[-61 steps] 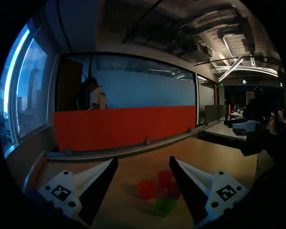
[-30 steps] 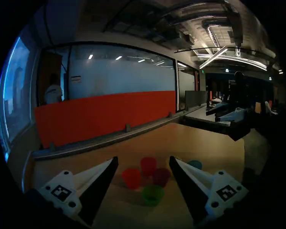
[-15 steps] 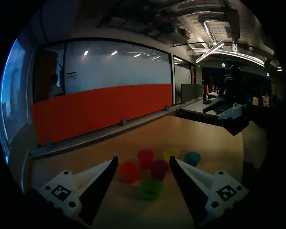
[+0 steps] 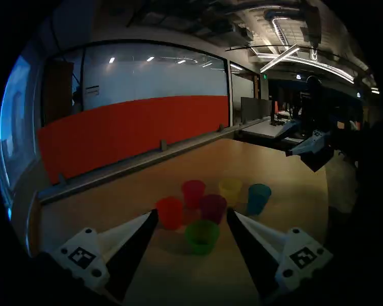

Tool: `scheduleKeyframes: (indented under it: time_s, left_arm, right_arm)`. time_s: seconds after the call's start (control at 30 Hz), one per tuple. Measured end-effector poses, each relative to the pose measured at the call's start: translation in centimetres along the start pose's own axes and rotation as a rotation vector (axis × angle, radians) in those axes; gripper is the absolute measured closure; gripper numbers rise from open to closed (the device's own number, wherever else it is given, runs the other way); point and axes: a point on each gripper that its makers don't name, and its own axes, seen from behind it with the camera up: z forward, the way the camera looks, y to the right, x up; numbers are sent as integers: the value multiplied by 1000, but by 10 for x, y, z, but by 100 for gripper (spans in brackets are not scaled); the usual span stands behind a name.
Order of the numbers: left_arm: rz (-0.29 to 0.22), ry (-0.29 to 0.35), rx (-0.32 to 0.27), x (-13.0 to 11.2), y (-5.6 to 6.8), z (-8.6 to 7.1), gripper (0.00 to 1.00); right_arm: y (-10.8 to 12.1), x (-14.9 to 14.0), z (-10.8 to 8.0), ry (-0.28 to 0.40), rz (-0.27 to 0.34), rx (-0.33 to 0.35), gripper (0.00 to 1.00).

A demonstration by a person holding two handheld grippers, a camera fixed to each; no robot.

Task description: Pour water

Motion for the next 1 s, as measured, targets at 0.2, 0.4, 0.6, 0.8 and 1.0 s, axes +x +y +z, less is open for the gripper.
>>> scheduleKeyframes:
  time_s: [0.2,0.4,0.6,0.8,1.0]
  left_arm:
    - [-4,-35,-20,-20,4,9,0]
    - [-14,-68,-35,-38,7,17,0]
    - [-18,-111,-54,-60,12,26,0]
    - [8,-138,-69,-79,17,33,0]
    - [8,-173,-83,-97,21,42,0]
  right_arm:
    - [-1,-20,9,-29,-3,5,0]
    - [-2,-43,17,-62,-1,12,1]
    - [-1,-66,26,-94,-3,11,0]
    - [-3,-88,34,-124,0,16,0]
    - [-5,-105,40,-145,-2,17,0]
